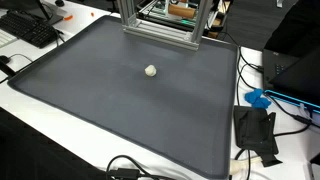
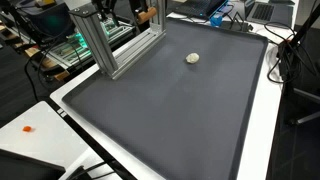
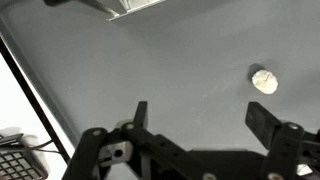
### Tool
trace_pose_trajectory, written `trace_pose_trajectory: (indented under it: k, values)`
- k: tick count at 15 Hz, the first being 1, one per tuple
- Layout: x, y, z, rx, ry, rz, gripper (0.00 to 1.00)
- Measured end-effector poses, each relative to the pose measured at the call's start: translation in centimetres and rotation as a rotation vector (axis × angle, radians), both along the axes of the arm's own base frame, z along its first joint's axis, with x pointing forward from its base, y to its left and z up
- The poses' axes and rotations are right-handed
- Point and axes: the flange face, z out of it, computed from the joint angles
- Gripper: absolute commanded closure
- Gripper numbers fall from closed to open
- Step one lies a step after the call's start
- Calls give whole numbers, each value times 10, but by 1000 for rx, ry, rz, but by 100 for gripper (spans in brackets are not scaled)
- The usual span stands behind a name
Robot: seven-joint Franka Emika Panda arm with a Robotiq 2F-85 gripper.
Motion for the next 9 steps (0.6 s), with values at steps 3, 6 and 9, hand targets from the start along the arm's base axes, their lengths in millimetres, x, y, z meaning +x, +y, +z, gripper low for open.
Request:
trace_pose_trajectory:
  k: [3, 6, 9]
  values:
    - [0, 1, 0, -1, 0, 2, 0]
    - [0, 20, 8, -2, -5, 33, 0]
    - [-13, 59, 21, 31, -4, 84, 0]
